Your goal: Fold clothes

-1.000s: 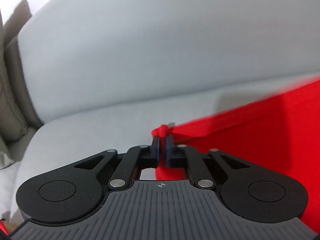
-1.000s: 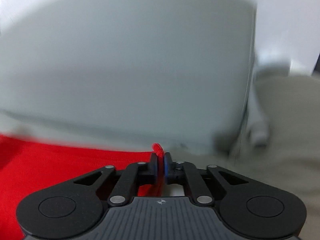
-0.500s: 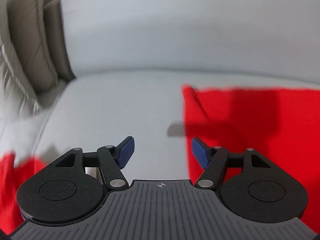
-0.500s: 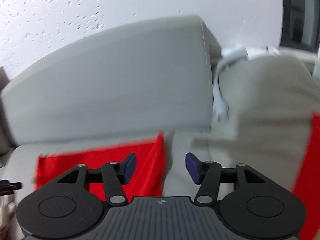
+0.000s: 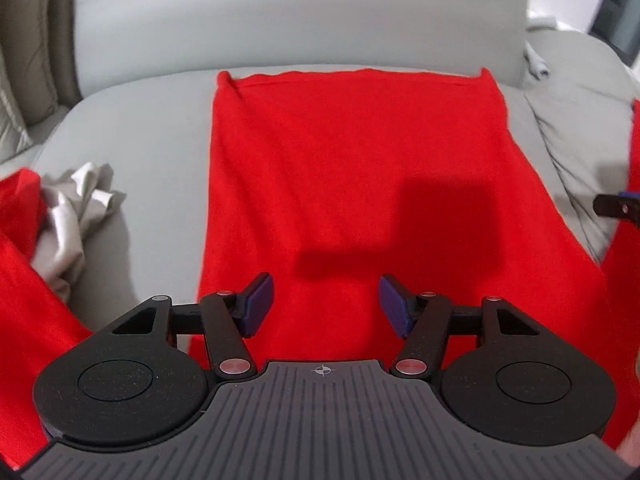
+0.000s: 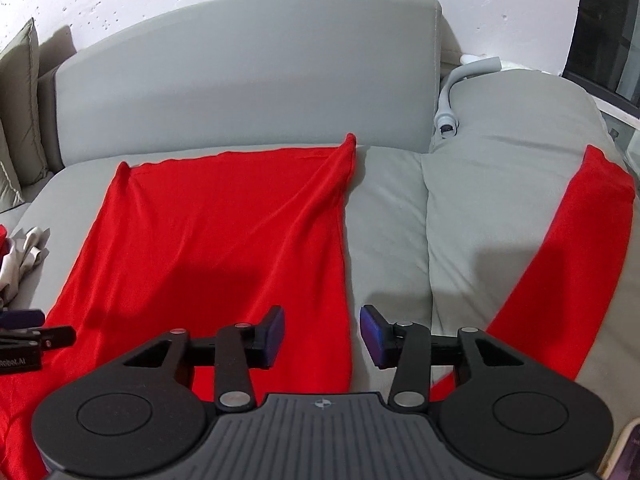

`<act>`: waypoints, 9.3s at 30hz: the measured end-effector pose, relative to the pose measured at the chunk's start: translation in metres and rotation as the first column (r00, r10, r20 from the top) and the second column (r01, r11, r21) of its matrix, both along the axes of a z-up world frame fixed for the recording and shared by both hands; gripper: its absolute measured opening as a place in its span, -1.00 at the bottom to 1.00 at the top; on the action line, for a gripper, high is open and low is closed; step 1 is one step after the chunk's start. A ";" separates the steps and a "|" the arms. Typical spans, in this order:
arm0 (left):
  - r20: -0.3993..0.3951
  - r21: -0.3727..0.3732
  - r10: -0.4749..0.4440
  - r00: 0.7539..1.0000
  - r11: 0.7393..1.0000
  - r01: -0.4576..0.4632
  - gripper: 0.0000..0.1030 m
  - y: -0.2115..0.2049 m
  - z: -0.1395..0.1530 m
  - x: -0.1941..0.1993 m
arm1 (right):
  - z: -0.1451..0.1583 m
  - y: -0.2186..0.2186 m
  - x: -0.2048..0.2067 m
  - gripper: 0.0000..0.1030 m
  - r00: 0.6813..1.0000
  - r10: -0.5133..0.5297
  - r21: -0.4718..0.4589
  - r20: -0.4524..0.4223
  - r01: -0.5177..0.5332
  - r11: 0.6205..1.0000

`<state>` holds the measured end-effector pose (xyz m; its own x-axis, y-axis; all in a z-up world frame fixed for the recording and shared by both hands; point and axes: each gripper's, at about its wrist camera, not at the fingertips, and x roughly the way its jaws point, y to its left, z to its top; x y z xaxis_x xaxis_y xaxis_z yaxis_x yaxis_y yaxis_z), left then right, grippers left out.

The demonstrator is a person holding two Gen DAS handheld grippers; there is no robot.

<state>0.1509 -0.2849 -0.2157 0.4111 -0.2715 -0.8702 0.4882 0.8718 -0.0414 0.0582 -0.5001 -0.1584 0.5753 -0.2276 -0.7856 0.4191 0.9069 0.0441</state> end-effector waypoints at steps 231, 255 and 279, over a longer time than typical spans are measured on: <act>-0.092 -0.220 0.146 0.985 0.962 -0.164 0.40 0.162 0.106 -0.108 | 0.060 0.191 -0.149 0.03 0.978 0.204 0.043 0.050 -0.206 0.978; -0.489 -0.542 0.597 0.636 0.363 -0.758 0.17 0.413 0.079 0.136 | 0.060 0.237 -0.097 0.15 0.957 0.277 0.014 -0.090 -0.277 0.961; -0.359 -0.445 0.690 0.628 0.465 -0.765 -1.00 0.400 0.032 0.210 | 0.034 0.237 -0.086 0.30 0.945 0.265 0.047 -0.193 -0.261 0.964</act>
